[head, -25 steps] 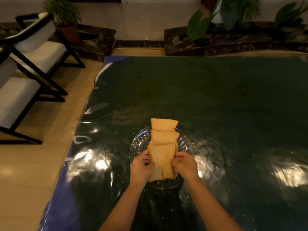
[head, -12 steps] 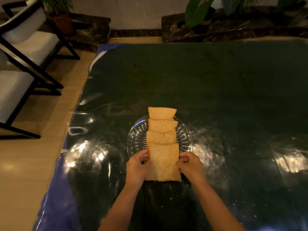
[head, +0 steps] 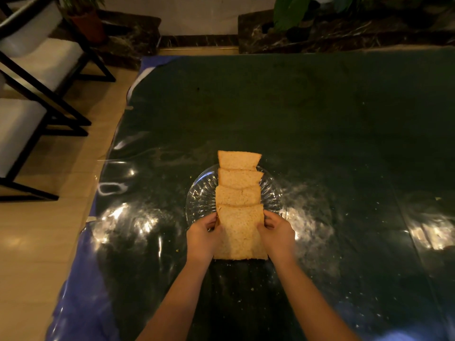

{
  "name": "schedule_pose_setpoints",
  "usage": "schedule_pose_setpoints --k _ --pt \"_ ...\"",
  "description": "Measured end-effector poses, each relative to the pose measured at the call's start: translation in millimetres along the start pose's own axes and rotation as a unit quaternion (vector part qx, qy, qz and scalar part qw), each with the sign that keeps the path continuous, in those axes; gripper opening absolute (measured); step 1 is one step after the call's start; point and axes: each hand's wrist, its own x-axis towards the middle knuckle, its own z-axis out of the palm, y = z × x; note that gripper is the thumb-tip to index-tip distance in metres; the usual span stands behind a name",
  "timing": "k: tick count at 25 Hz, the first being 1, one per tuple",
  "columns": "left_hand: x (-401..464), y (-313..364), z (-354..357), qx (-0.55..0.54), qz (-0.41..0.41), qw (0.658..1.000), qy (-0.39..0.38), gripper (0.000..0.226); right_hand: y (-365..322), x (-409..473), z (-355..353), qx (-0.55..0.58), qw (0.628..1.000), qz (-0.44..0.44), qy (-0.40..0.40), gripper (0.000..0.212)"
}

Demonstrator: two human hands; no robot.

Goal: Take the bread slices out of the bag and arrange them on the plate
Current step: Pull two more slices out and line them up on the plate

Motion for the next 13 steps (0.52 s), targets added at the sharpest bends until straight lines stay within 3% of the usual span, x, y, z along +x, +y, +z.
schedule_pose_setpoints --k 13 --pt "9.9 -1.2 -0.2 0.027 0.022 0.999 -0.034 0.031 -3.2 6.7 -2.5 -0.006 1.000 -0.010 0.004 0.026"
